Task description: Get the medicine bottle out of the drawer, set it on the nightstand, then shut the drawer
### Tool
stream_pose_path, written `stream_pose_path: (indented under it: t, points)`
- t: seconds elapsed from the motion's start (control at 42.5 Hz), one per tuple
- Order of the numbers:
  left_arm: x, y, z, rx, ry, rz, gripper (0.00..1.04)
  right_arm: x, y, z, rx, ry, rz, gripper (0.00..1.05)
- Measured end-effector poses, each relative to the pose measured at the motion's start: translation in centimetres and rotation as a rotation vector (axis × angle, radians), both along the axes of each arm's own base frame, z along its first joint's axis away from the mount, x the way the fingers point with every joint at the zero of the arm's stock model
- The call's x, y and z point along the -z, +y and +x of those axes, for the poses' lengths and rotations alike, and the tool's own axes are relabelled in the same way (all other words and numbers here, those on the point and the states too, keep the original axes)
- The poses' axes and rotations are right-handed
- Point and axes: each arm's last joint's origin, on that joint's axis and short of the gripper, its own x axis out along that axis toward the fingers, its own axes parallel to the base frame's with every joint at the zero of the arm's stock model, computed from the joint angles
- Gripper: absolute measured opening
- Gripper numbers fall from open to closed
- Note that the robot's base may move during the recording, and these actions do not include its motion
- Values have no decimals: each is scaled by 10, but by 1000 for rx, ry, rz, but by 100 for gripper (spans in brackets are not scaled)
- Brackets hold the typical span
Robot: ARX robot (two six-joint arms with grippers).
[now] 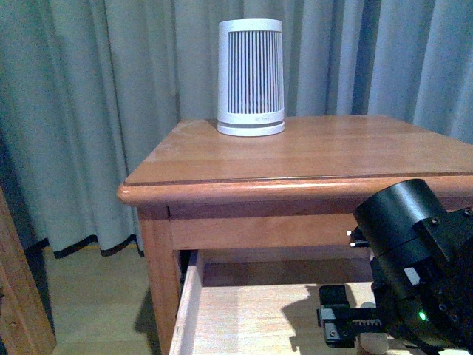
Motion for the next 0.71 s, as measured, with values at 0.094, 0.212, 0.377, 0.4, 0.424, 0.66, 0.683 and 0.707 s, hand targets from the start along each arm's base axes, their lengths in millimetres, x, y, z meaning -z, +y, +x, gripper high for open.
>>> stream_pose_path:
  t: [0.094,0.212,0.377,0.4,0.424,0.66,0.683,0.707]
  points:
    - [0,0,0,0,0,0,98,6,4,0,-9,20,-7,80]
    - [0,0,0,0,0,0,98,9,5,0,-9,44,-14,58]
    - [0,0,0,0,0,0,98,8,5,-1,4,46,-28,31]
    - [0,0,0,0,0,0,98,8,5,-1,4,45,-29,30]
    - [0,0,0,0,0,0,98,7,5,-1,7,41,-32,29]
    - [0,0,0,0,0,0,98,-34,8,-21,9,-48,-45,27]
    - [0,0,0,0,0,0,98,-39,9,-26,2,-42,-36,27]
    - [0,0,0,0,0,0,98,-46,10,-32,-1,-36,-19,27]
